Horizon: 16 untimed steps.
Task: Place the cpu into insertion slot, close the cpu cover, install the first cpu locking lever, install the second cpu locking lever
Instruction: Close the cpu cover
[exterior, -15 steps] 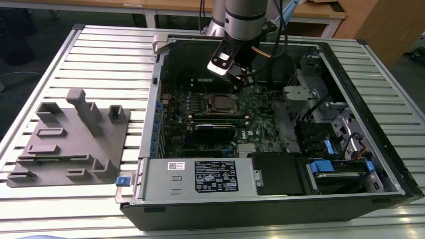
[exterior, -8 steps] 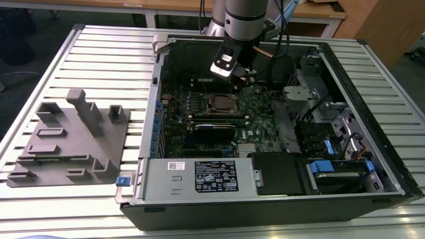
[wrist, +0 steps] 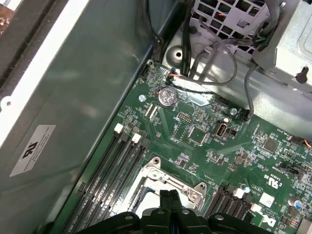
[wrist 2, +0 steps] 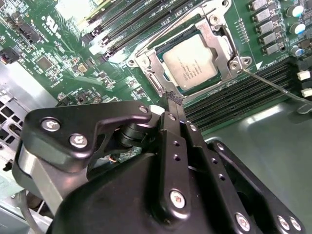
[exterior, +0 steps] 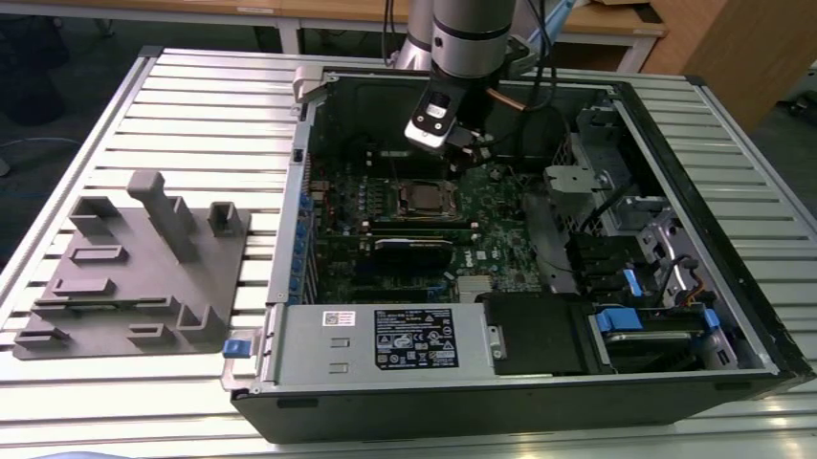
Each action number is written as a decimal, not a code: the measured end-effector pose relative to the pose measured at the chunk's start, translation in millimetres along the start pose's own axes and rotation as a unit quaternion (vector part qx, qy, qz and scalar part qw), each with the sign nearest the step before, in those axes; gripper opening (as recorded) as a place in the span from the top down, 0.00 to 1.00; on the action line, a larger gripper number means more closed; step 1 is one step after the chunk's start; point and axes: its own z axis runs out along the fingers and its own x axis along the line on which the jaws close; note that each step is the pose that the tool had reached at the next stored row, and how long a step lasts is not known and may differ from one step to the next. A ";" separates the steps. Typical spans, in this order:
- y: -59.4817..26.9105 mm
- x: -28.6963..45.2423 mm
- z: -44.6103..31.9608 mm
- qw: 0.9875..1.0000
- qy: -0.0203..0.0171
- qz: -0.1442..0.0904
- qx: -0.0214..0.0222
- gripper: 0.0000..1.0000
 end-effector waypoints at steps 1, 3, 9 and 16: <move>0.0 0.0 0.0 1.000 0.001 -0.007 0.000 0.89; 0.0 0.0 0.2 1.000 0.002 -0.024 0.000 0.89; 0.0 0.0 0.6 0.997 0.006 -0.079 0.000 0.89; -0.1 0.0 1.1 0.990 0.011 -0.141 0.001 0.89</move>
